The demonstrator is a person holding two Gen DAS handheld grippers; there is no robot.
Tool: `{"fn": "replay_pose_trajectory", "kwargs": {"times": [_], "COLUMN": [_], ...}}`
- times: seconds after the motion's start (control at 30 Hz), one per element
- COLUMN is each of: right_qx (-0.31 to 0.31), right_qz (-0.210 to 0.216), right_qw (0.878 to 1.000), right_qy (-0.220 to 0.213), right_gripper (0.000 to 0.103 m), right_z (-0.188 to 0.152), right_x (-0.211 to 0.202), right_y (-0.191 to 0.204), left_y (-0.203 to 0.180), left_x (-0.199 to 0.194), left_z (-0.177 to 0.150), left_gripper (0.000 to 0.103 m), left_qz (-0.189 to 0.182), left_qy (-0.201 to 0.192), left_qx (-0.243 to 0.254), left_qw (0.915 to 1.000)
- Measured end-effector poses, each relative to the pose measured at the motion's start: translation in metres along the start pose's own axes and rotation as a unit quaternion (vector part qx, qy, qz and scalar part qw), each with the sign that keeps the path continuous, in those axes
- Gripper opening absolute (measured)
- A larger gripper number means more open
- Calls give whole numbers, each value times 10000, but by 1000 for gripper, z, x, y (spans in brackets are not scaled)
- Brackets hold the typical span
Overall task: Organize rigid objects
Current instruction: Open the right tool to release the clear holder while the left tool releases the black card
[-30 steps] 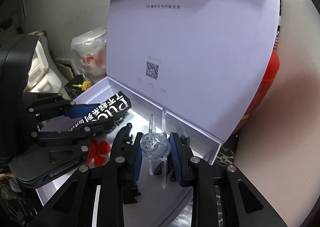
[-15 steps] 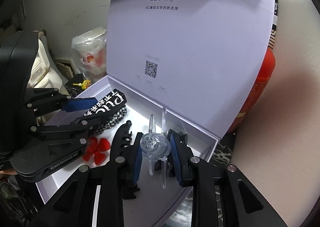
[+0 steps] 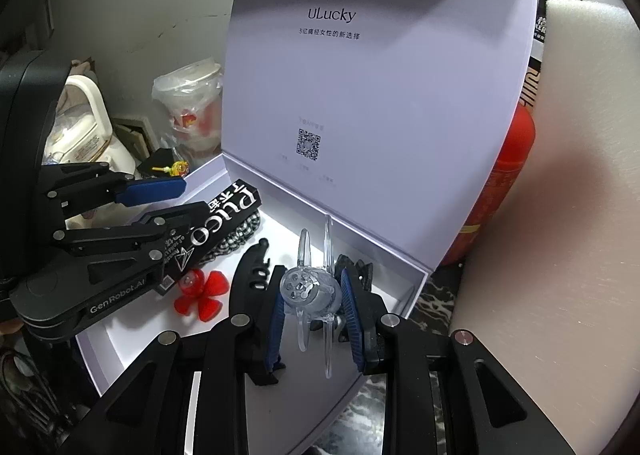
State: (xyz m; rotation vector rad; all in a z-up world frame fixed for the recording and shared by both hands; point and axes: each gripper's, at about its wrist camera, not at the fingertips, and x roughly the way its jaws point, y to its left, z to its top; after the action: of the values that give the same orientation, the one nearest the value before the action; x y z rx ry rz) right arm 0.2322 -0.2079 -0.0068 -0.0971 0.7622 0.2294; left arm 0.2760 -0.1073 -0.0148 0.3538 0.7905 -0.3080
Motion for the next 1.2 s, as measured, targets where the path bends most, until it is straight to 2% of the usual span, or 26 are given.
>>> {"fn": "replay_pose_trajectory", "kwargs": {"times": [0.33,0.37,0.47,1.2], "right_qx": [-76,-79,-48,-154], "right_qz": [9,-15,-74,-190], "right_qw": [10000,10000,10000,9992], "right_qy": [32,37,18,-313], "right_gripper": [27,30,50,50], "right_z": [0,1,1,-1], "right_x": [-5,-5,-9,-66], "right_y": [6,6,6,21], "left_y": [0,1,3,9], "left_x": [-14,-16,-23,-82], "left_z": [-1,-1,-3,-6], "left_gripper": [28,28,28,28], "left_qz": [44,45,52,244], "left_qy": [-30,-46,-90,-470], "left_qx": [46,31,-6,-43], "left_qw": [10000,10000,9999,9986]}}
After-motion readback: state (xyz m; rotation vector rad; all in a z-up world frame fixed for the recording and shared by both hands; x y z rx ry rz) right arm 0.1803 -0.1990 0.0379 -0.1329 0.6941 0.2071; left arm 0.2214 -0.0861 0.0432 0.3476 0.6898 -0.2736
